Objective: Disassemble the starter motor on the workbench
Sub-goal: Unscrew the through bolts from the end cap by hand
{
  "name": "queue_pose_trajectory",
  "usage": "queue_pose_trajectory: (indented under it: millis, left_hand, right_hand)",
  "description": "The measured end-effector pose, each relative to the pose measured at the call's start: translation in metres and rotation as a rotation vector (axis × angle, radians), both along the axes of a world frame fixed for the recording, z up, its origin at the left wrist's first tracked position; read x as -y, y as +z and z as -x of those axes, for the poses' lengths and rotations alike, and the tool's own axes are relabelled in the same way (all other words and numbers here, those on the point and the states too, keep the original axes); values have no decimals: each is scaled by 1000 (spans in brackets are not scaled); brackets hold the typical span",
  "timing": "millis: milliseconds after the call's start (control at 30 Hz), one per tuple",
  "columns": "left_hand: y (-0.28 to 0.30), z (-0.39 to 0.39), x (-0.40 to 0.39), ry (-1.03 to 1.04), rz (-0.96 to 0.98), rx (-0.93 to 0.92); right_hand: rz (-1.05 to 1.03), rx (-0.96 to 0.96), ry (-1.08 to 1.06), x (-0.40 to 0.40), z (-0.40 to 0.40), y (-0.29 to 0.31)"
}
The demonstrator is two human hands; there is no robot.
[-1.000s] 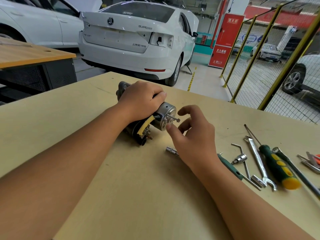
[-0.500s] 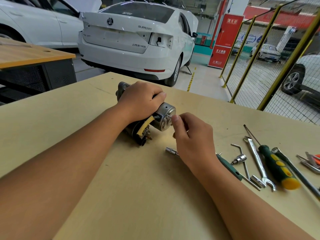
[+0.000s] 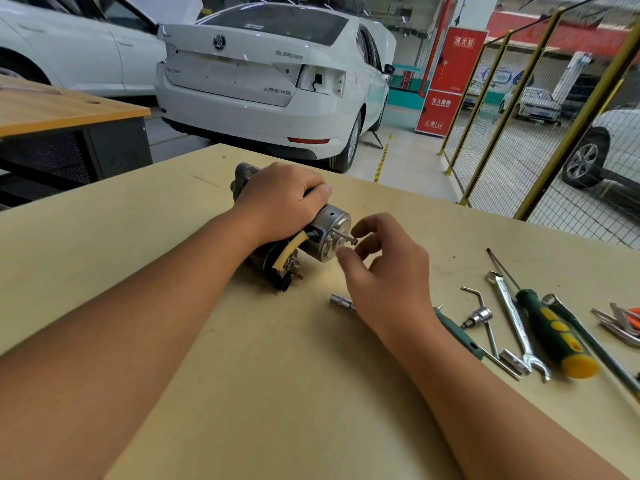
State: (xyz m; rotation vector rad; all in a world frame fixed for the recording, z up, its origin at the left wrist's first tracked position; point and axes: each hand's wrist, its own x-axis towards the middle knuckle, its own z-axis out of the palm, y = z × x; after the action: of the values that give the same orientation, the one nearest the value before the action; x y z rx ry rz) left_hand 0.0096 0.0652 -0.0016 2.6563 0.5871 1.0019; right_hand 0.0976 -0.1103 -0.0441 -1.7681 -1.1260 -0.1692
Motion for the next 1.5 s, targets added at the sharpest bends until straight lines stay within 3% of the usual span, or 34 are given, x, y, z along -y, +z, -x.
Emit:
queue_pose_trajectory:
  millis: [1067, 1500]
  left_hand:
    - [0, 0, -1, -10, -15, 8]
    - [0, 0, -1, -12, -16, 7]
  right_hand:
    - [-98, 55, 9, 1, 4, 2]
    - [68, 111, -1, 1, 7, 3]
